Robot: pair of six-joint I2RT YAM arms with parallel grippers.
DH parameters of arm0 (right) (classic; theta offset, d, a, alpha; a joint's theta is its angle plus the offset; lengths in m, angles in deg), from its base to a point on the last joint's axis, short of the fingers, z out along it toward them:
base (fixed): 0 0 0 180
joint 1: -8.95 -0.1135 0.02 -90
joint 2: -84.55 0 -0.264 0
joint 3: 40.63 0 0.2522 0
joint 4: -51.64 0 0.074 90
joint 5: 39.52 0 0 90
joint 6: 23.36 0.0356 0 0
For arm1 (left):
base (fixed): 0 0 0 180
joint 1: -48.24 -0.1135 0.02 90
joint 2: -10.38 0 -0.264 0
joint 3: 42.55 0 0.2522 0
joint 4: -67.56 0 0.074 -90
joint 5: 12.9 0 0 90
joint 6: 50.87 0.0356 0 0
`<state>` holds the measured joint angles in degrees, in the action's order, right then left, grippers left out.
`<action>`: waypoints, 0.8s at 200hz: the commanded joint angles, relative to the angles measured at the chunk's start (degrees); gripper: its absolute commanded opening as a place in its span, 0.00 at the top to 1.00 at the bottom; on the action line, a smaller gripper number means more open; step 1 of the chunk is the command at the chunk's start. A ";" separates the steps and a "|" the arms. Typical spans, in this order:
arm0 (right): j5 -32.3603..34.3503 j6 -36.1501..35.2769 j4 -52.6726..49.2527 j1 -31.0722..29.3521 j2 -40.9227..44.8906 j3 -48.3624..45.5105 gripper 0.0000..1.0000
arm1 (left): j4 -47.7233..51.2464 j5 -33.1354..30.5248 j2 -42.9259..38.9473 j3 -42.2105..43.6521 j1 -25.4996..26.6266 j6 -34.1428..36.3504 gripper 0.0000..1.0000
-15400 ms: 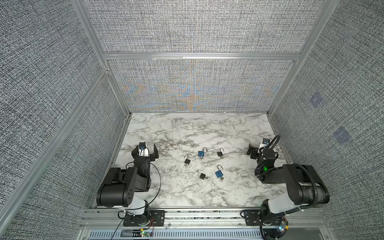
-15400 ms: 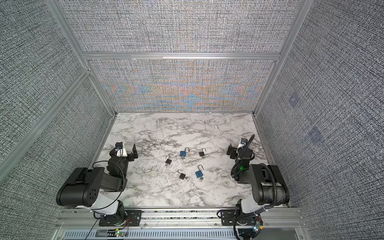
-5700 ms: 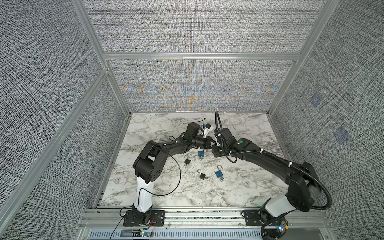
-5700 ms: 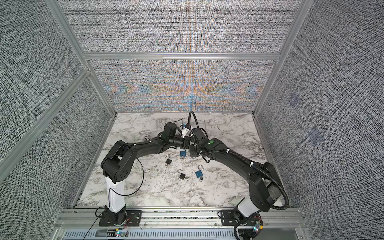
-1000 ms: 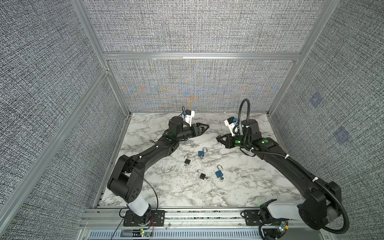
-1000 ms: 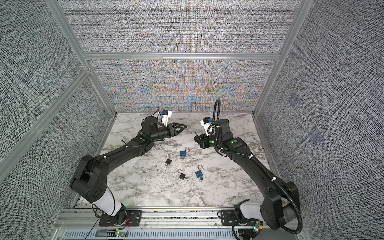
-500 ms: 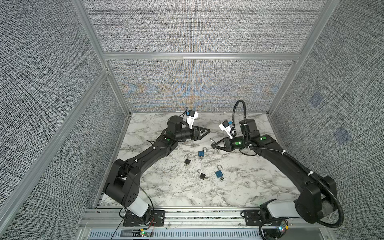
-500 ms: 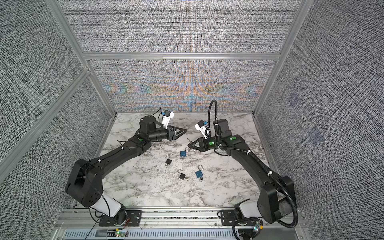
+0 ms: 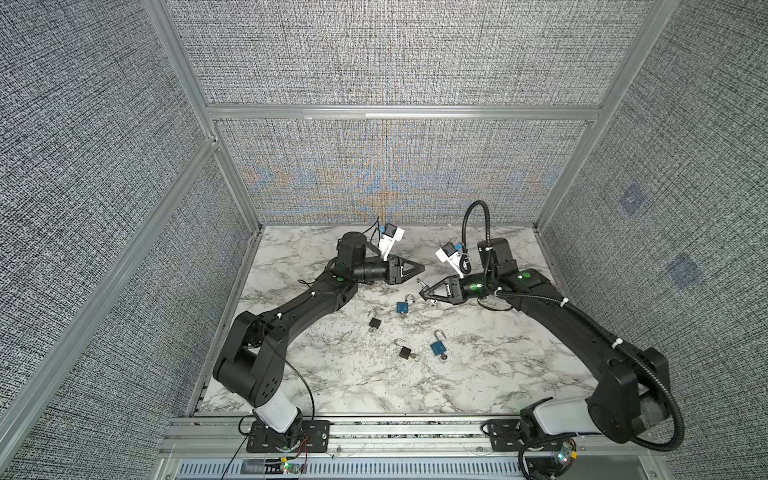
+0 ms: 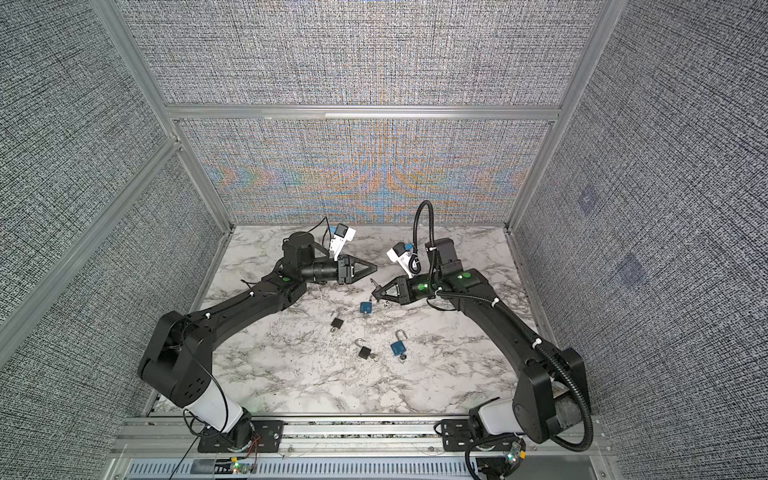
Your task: Lock with the key
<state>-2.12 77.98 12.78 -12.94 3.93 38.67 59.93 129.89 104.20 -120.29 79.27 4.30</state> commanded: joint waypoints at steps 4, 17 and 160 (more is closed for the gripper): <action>-2.40 0.01 0.86 0.18 -0.45 0.37 1.00 | -2.09 3.17 -0.31 0.27 0.02 0.03 0.61; -2.65 -0.14 0.64 0.18 -0.72 0.71 1.00 | -2.13 3.96 -0.30 0.44 0.11 -0.04 0.62; -2.75 -1.04 -1.11 0.66 -1.47 1.77 1.00 | 0.91 2.22 -1.84 2.28 0.00 2.40 0.75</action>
<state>-3.94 77.87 11.68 -12.35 2.44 40.11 60.48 132.52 102.82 -118.15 79.27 5.59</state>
